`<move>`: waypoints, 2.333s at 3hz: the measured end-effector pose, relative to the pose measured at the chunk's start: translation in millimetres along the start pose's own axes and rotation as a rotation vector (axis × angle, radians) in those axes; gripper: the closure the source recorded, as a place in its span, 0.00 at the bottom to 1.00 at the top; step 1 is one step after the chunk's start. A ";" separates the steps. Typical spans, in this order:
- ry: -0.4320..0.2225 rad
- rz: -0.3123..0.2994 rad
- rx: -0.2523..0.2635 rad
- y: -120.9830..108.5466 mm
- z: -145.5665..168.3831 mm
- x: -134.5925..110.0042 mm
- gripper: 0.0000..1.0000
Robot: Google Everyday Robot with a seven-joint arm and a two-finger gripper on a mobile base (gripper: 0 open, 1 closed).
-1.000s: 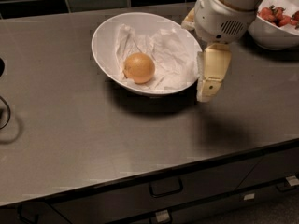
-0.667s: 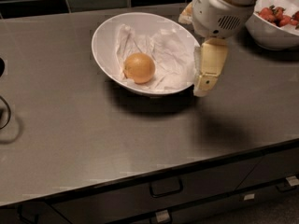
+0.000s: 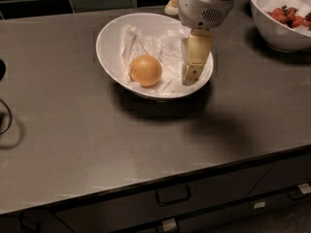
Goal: Pick orange from white bowl
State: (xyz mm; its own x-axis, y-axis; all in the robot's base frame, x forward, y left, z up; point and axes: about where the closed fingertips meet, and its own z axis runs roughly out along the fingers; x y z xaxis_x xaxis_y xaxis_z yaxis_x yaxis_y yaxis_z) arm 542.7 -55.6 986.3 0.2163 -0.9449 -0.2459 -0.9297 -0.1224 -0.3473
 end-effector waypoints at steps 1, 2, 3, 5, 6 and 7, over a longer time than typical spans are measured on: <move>-0.029 -0.040 -0.012 -16.0 22.7 -12.7 0.00; -0.028 -0.053 -0.015 -24.4 29.4 -16.8 0.00; -0.035 -0.088 -0.054 -35.9 48.0 -25.7 0.10; -0.076 -0.117 -0.095 -45.2 73.0 -33.6 0.18; -0.101 -0.127 -0.112 -46.6 83.5 -36.6 0.18; -0.117 -0.127 -0.129 -48.9 91.7 -36.3 0.18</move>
Offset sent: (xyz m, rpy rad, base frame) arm 0.0163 0.0180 -0.0099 0.0111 0.0011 0.0426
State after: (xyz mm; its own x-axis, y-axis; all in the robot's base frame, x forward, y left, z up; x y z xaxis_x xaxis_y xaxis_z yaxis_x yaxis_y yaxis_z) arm 607.7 12.5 929.2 0.3605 -0.8785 -0.3135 -0.9216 -0.2836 -0.2651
